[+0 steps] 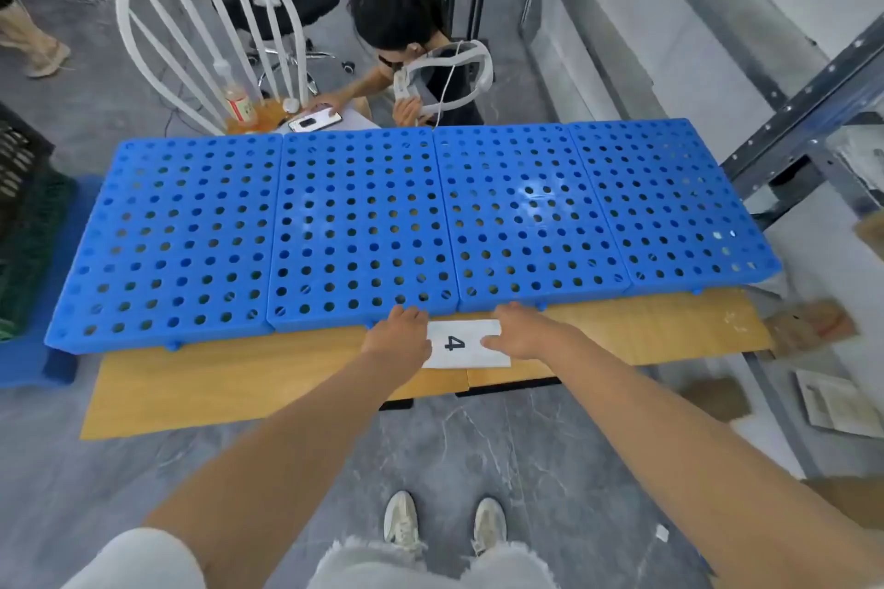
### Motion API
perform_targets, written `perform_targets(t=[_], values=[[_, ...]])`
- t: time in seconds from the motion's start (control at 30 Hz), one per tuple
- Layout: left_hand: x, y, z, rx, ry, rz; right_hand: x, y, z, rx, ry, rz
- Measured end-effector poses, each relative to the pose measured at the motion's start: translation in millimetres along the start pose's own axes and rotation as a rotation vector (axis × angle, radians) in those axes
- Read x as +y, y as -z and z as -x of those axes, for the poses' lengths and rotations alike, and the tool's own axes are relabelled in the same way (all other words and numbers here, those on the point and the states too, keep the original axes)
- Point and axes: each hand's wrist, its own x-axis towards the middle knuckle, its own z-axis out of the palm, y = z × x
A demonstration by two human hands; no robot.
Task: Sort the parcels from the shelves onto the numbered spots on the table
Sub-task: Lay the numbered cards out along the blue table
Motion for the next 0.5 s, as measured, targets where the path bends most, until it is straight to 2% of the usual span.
perform_targets(t=[0.07, 0.17, 0.3, 0.4, 0.5], values=[[7.3, -1.6, -9.0, -0.006, 0.006, -0.082, 0.0, -4.6, -9.6, -0.045, -0.033, 0.044], [18.8, -9.4, -19.4, -0.018, 0.024, -0.145, -1.3, -15.2, -22.9, -0.007, -0.115, 0.013], [30.0, -27.5, -29.7, -0.013, 0.093, -0.126, -3.2, -39.0, -30.8, -0.024, -0.197, -0.051], [34.1, -36.7, -36.2, 0.001, 0.134, -0.071, -2.4, -53.4, -35.5, 0.056, -0.190, -0.038], [32.6, -37.0, -41.2, 0.015, 0.146, -0.061, -0.7, -57.8, -43.7, 0.135, -0.237, -0.238]])
